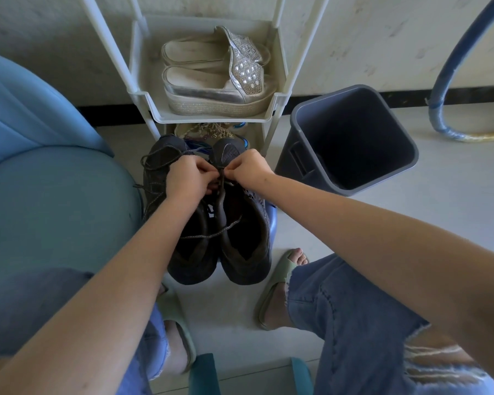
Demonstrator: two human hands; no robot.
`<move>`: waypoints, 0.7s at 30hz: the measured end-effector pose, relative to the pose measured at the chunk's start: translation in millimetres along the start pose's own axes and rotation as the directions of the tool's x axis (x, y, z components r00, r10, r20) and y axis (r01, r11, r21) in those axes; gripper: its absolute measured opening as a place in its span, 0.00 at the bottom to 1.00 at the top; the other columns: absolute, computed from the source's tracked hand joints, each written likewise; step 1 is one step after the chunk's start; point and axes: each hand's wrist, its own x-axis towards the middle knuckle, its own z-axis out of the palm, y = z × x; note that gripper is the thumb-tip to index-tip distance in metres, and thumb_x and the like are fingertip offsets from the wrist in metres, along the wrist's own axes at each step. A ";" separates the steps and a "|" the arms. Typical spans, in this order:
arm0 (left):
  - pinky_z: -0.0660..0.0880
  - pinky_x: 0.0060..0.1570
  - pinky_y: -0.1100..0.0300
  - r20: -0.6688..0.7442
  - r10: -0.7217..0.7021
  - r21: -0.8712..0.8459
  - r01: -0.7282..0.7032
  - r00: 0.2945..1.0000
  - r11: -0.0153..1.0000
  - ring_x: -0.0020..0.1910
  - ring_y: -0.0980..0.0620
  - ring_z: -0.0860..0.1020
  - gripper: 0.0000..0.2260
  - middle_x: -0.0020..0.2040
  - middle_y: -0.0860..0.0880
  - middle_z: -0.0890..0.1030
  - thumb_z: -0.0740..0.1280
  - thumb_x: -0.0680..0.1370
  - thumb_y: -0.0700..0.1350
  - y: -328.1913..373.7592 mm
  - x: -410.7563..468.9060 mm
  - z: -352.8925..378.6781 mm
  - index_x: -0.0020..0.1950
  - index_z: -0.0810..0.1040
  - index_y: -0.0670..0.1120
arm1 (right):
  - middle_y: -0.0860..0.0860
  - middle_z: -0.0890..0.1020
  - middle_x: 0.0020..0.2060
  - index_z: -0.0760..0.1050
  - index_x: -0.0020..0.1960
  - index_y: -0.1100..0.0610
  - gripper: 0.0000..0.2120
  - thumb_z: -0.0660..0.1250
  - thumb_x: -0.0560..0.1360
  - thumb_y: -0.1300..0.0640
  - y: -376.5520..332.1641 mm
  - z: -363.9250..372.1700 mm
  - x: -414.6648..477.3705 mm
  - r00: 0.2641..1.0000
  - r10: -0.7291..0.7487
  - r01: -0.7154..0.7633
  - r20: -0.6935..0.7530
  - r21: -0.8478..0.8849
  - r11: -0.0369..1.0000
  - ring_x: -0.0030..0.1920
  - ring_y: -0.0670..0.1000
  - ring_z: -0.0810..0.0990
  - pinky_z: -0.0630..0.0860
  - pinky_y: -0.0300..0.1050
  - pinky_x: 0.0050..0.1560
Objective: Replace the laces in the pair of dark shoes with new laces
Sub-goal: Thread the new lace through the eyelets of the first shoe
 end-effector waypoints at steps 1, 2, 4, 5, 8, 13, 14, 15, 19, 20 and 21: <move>0.80 0.41 0.53 -0.043 0.051 0.059 -0.049 0.998 0.997 0.35 0.49 0.79 0.05 0.38 0.46 0.80 0.69 0.76 0.39 0.1 -2.9 1.6 0.49 0.81 0.38 | 0.58 0.83 0.51 0.83 0.51 0.64 0.10 0.64 0.76 0.62 -0.6 -1.0 1.3 1.000 -0.008 0.009 0.017 -0.046 0.999 0.54 0.54 0.78 0.77 0.47 0.57; 0.80 0.43 0.50 -0.078 0.096 0.139 -0.085 0.992 0.987 0.40 0.47 0.80 0.03 0.42 0.45 0.80 0.69 0.76 0.39 1.1 -4.9 2.1 0.48 0.81 0.41 | 0.58 0.82 0.52 0.82 0.52 0.63 0.11 0.63 0.77 0.62 -1.1 -2.8 2.3 0.999 -0.032 0.034 0.018 -0.112 0.993 0.60 0.57 0.75 0.75 0.49 0.60; 0.74 0.46 0.52 -0.188 0.176 0.344 -0.103 0.966 0.933 0.50 0.43 0.77 0.02 0.52 0.44 0.77 0.67 0.77 0.41 8.5 -7.3 -0.5 0.47 0.80 0.45 | 0.55 0.82 0.54 0.82 0.53 0.59 0.11 0.63 0.77 0.61 -4.0 -10.3 4.4 0.991 -0.132 0.125 -0.019 -0.205 0.971 0.65 0.57 0.68 0.69 0.48 0.64; 0.70 0.45 0.53 -0.257 0.229 0.438 -0.098 0.939 0.893 0.54 0.43 0.74 0.03 0.55 0.43 0.74 0.66 0.77 0.41 13.7 -8.1 -4.3 0.48 0.79 0.46 | 0.54 0.82 0.54 0.82 0.55 0.58 0.11 0.64 0.76 0.61 -5.3 -15.1 4.8 0.981 -0.194 0.188 -0.012 -0.194 0.963 0.62 0.55 0.69 0.66 0.47 0.66; 0.66 0.49 0.56 -0.426 0.406 0.476 -0.181 0.809 0.860 0.56 0.42 0.71 0.05 0.55 0.43 0.74 0.62 0.78 0.39 31.8 -7.8 -18.1 0.50 0.77 0.44 | 0.52 0.83 0.50 0.80 0.56 0.58 0.12 0.71 0.74 0.59 -9.5 -23.6 2.2 0.933 -0.318 0.332 0.170 -0.064 0.941 0.52 0.50 0.76 0.66 0.46 0.67; 0.69 0.39 0.73 -0.465 0.253 -0.126 -0.347 0.848 0.930 0.40 0.55 0.77 0.05 0.44 0.52 0.76 0.57 0.82 0.41 50.8 -7.3 -28.5 0.54 0.71 0.44 | 0.58 0.83 0.40 0.80 0.50 0.66 0.07 0.70 0.75 0.61 -21.4 -26.9 -3.3 0.926 -0.369 0.365 0.079 0.057 0.929 0.38 0.51 0.80 0.78 0.45 0.46; 0.67 0.38 0.73 -0.397 0.180 -0.134 -0.251 0.900 0.959 0.40 0.54 0.75 0.08 0.45 0.51 0.76 0.57 0.82 0.42 47.6 -3.3 -27.1 0.58 0.72 0.41 | 0.64 0.83 0.41 0.79 0.51 0.68 0.08 0.68 0.76 0.63 -24.8 -30.3 -3.4 0.927 -0.372 0.364 0.046 0.127 0.923 0.39 0.55 0.81 0.79 0.49 0.46; 0.67 0.38 0.71 -0.275 0.096 -0.147 -0.141 0.956 0.979 0.39 0.53 0.76 0.11 0.46 0.48 0.77 0.56 0.82 0.41 41.2 1.8 -24.9 0.62 0.72 0.38 | 0.67 0.82 0.41 0.78 0.51 0.70 0.08 0.68 0.76 0.64 -29.3 -34.6 -4.1 0.928 -0.373 0.363 0.007 0.217 0.906 0.37 0.57 0.81 0.80 0.51 0.45; 0.70 0.46 0.67 0.180 0.044 0.166 -0.074 0.983 0.983 0.46 0.51 0.79 0.11 0.49 0.42 0.81 0.64 0.77 0.35 21.1 -5.2 -15.4 0.59 0.79 0.39 | 0.62 0.83 0.37 0.77 0.47 0.70 0.05 0.67 0.76 0.67 -46.1 -52.1 -6.3 0.927 -0.367 0.321 -0.074 0.659 0.680 0.31 0.51 0.82 0.82 0.41 0.37; 0.70 0.48 0.66 0.158 0.102 0.243 -0.139 0.982 0.960 0.48 0.50 0.79 0.09 0.47 0.45 0.81 0.66 0.76 0.36 17.9 -5.9 -14.0 0.55 0.81 0.40 | 0.61 0.83 0.37 0.77 0.44 0.67 0.03 0.66 0.76 0.67 -48.8 -55.5 -6.5 0.917 -0.394 0.310 -0.064 0.738 0.600 0.33 0.52 0.83 0.82 0.42 0.39; 0.72 0.51 0.64 0.123 0.131 0.263 -0.159 0.984 0.951 0.49 0.49 0.79 0.07 0.46 0.46 0.82 0.67 0.76 0.38 17.9 -7.2 -14.3 0.52 0.82 0.41 | 0.60 0.84 0.36 0.77 0.43 0.65 0.05 0.65 0.77 0.67 -51.0 -58.1 -6.6 0.905 -0.421 0.295 -0.054 0.794 0.532 0.35 0.52 0.84 0.82 0.43 0.40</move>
